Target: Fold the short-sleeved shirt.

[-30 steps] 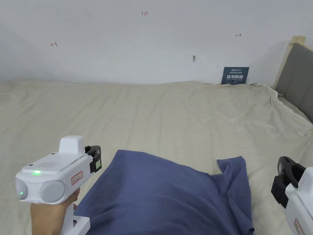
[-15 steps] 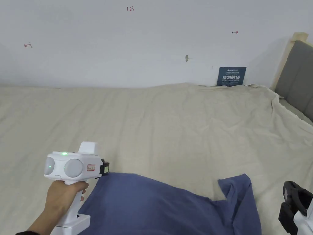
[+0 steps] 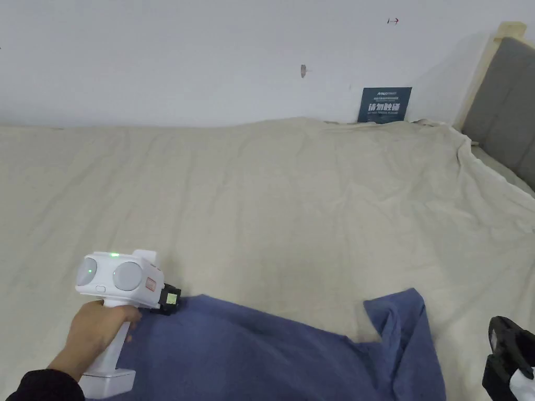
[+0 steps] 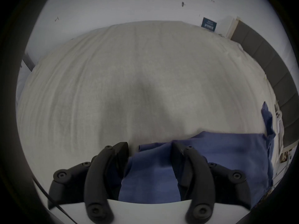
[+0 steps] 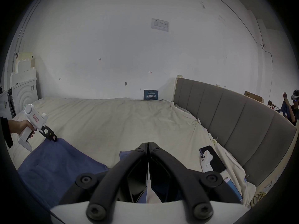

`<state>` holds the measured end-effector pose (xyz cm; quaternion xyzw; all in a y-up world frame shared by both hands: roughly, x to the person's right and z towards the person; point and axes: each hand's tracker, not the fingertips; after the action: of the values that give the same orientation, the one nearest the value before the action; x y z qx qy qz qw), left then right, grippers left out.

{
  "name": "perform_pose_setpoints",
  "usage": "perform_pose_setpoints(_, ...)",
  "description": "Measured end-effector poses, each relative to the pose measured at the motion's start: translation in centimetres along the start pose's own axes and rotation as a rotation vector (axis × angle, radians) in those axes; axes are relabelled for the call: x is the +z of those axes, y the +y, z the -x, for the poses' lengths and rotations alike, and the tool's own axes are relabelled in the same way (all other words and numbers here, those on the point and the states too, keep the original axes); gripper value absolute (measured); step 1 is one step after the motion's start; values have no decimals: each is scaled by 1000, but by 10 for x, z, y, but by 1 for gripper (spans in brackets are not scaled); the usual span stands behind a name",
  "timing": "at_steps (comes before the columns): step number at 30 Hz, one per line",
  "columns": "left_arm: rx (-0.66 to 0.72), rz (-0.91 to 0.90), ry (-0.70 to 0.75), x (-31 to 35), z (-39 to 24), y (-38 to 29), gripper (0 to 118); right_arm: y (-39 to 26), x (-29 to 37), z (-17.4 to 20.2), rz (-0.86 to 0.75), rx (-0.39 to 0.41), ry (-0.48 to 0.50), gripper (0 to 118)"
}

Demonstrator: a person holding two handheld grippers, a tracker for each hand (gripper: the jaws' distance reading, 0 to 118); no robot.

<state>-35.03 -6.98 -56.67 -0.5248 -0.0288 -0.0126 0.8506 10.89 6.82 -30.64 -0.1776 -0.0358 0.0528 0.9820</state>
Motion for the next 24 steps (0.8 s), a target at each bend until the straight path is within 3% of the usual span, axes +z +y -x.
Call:
perform_pose_setpoints(1,-6,-6,6,4,-3,0,34,0,0,0,6,-2,3,0)
perform_pose_setpoints(3,-58,-25,18,9,-10,1,27,-1,-3,-1,14,-5,4,0)
perform_pose_setpoints(4,-74,-36,-3,11,-11,-1,10,-1,-3,-1,19,-6,6,0)
perform_pose_setpoints(5,-78,-40,14,14,-15,-3,6,-1,-3,0,30,-10,9,0)
perform_pose_setpoints(13,-6,-159,-66,82,-17,-21,3,-21,-36,-10,287,-27,55,2)
perform_pose_setpoints(15,-11,-176,-71,97,-17,-27,3,-31,-44,-8,306,-22,58,20)
perform_pose_setpoints(16,-8,-181,-77,107,-19,-30,3,-35,-49,-7,350,-15,58,39)
perform_pose_setpoints(17,-8,-182,-85,114,-19,-33,3,-41,-54,-5,375,-18,74,68)
perform_pose_setpoints(18,-11,-191,-86,119,-20,-36,3,-47,-58,-2,410,-21,92,83)
perform_pose_setpoints(24,-11,-199,-89,136,-20,-46,3,-75,-86,12,539,-44,122,86)
